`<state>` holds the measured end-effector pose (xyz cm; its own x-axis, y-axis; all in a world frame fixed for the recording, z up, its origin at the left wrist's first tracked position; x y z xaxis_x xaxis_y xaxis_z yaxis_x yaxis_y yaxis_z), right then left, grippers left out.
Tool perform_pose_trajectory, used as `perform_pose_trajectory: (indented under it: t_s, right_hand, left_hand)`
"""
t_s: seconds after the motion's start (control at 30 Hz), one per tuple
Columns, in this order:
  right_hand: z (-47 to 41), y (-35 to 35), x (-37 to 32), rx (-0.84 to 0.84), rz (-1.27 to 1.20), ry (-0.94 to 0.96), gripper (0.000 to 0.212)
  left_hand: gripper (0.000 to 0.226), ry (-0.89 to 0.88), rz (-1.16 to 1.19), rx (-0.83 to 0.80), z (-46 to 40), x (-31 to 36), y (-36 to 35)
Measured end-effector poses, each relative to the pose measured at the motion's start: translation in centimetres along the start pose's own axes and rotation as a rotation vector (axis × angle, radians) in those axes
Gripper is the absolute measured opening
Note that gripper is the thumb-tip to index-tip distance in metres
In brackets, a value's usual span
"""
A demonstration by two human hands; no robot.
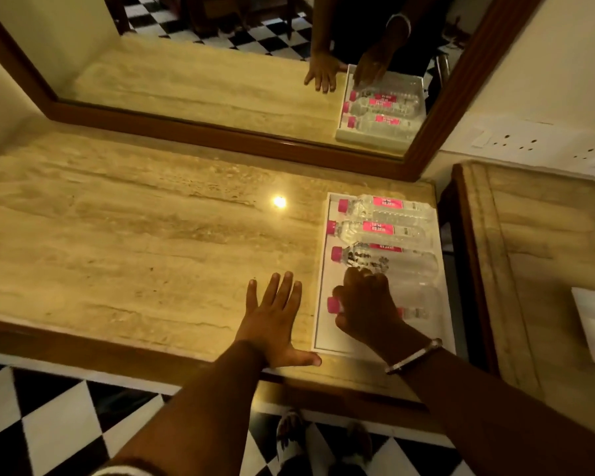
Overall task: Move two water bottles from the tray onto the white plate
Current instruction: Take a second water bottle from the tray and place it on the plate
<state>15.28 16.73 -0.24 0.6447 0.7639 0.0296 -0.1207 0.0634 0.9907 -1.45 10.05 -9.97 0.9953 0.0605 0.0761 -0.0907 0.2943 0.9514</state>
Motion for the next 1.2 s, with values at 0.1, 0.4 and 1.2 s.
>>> perform_pose_trajectory:
  t_s: [0.1,0.4,1.2]
  right_hand:
    - [1.5,2.3,1.2,0.119,-0.151,-0.097,0.028]
    - [10.8,8.9,8.4,0.547,-0.355,-0.506,0.052]
    - [22.0,8.6,9.5,0.818,-0.765,-0.518,0.028]
  left_hand:
    - [0.147,-0.010,0.006,-0.004,0.0,0.0,0.1]
    - [0.148,-0.013,0.016,0.011,0.1,0.1,0.1]
    - [0.161,0.118,-0.098,-0.198,-0.3,1.7,3.0]
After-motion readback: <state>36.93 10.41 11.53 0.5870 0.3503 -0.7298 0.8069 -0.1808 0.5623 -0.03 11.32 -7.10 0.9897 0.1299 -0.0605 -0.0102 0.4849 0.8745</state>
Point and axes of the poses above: each hand's wrist, its own z-axis away from the middle knuckle, its own y-axis out of the back of the hand, x = y × z, the point moved 3 cm from there along -z, towards the middle knuckle, and after that the axes turned 13 degrees about y, right-handed, at the moved point
